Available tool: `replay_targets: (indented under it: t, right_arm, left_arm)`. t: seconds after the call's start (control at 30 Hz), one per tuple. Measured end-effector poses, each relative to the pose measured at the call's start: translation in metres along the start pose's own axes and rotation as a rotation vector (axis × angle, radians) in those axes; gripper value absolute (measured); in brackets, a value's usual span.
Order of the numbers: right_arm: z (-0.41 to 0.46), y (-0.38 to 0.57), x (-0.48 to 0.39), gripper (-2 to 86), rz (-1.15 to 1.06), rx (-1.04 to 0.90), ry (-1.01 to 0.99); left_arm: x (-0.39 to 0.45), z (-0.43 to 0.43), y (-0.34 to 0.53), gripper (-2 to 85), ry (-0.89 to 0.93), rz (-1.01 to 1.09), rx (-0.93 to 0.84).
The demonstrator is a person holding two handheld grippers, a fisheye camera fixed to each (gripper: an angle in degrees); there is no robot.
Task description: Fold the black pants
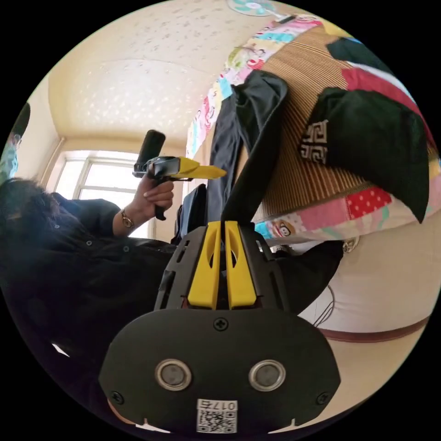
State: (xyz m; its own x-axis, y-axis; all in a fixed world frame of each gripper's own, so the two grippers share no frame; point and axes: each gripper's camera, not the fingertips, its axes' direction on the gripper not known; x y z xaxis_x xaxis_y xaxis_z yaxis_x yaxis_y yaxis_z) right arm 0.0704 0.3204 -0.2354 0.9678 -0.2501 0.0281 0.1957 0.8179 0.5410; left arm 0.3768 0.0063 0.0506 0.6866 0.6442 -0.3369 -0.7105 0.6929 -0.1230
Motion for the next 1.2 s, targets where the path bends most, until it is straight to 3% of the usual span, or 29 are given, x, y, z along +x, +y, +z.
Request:
replay_targets:
  t: [0.1, 0.27, 0.47, 0.67, 0.83, 0.9, 0.97, 1.07, 1.2]
  right_arm:
    - [0.023, -0.02, -0.044, 2.3, -0.089, -0.031, -0.04]
    - [0.041, -0.045, -0.022, 3.1, -0.102, -0.254, -0.083]
    - [-0.023, -0.187, 0.055, 11.2, 0.1, -0.08, 0.058]
    - [0.067, -0.395, 0.118, 16.9, 0.173, -0.084, 0.146]
    - [0.161, -0.479, 0.178, 11.5, 0.363, -0.075, 0.061]
    - [0.182, -0.496, 0.131, 4.3, 0.288, 0.077, 0.308]
    - [0.2, -0.501, 0.061, 3.3, 0.183, 0.228, 0.502]
    - [0.266, -0.519, -0.052, 2.5, -0.086, 0.236, 0.503]
    - [0.368, -0.549, -0.117, 2.1, -0.017, 0.187, 0.209]
  left_arm:
    - [0.004, 0.014, 0.002, 14.9, -0.122, -0.042, -0.09]
    - [-0.016, 0.0, 0.036, 4.9, -0.111, -0.136, 0.008]
    - [-0.047, -0.01, 0.073, 4.4, 0.051, -0.247, 0.112]
    - [-0.041, -0.018, 0.102, 4.4, 0.135, -0.291, 0.199]
    - [-0.051, -0.031, 0.146, 4.2, 0.216, -0.365, 0.275]
    - [-0.06, -0.045, 0.173, 3.8, 0.265, -0.385, 0.355]
    - [-0.072, -0.061, 0.2, 3.4, 0.361, -0.403, 0.467]
    - [-0.098, -0.088, 0.246, 3.1, 0.447, -0.44, 0.533]
    - [-0.14, -0.132, 0.319, 3.3, 0.368, -0.502, 0.638]
